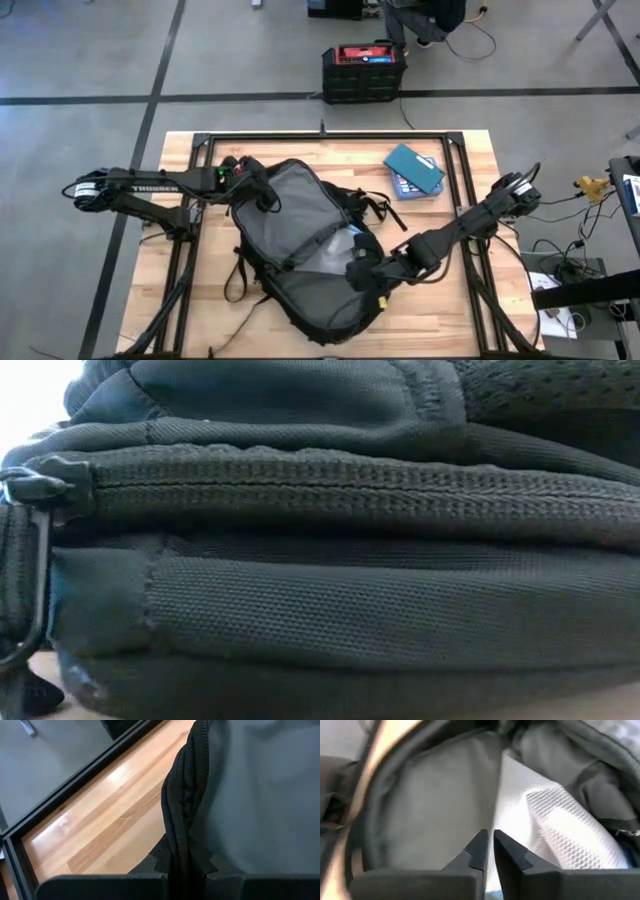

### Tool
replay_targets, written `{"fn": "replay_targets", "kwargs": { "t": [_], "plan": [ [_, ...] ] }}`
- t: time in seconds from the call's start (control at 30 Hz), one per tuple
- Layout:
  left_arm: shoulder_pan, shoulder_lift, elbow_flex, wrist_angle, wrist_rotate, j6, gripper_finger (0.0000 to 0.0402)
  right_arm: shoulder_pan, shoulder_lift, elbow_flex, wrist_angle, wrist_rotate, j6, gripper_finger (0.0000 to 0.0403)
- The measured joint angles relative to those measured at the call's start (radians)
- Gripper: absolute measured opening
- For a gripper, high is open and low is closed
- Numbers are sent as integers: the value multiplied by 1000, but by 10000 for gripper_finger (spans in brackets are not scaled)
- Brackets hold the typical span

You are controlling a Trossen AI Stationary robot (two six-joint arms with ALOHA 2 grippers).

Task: Unpack backpack
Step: Remove the blue zipper pouch from the backpack

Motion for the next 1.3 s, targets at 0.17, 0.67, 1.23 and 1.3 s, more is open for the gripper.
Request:
{"fn": "replay_targets", "kwargs": {
  "t": [0.17,0.67,1.23,1.3],
  "plan": [
    [-1,0,-28,12,6,-8,8,-12,77,0,6,79,-18,117],
    [-2,-1,-240,236,82,-50,8,-136,243,0,166,15,87,287],
    [-3,-3,-389,341,87,-92,8,-123,163,-2,110,-14,84,176],
    [-3,-3,-396,340,87,-95,8,-108,125,-2,81,-13,90,176]
  ]
}}
